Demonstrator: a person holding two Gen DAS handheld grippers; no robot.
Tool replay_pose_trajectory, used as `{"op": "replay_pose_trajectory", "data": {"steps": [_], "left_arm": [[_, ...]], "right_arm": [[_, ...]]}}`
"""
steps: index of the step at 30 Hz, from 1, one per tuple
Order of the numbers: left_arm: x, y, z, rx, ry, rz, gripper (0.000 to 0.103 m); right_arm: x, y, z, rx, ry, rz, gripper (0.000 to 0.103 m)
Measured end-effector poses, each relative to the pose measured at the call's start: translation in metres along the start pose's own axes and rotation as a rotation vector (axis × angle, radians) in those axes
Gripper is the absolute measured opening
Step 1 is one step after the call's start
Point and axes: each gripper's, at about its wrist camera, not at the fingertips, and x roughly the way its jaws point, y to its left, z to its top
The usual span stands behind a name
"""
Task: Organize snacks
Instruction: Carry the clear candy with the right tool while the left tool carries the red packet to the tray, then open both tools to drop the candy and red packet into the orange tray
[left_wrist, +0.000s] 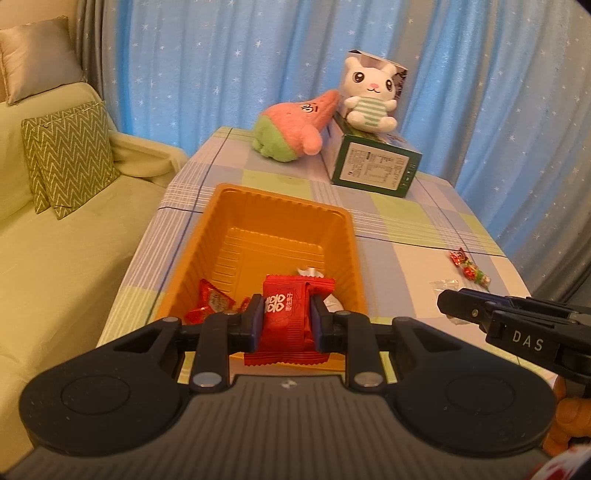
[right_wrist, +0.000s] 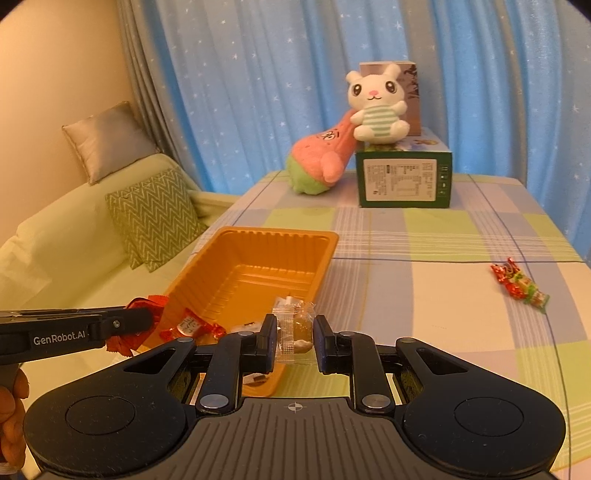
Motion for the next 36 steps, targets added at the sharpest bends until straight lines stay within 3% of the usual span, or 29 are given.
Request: {"op": "replay_pose_trajectory", "data": {"steps": [32, 36], "left_arm": [[0.079, 0.034, 0.018, -0.025, 0.083, 0.025, 0.024], [0.083, 0.039, 0.014, -0.042, 0.090, 0.029, 0.029]], "right_arm": [[0.080, 0.005, 0.015, 0.015, 0.069, 0.053, 0.021], [0.083, 0.004, 0.015, 0.017, 0.075, 0.054, 0.021]]}}
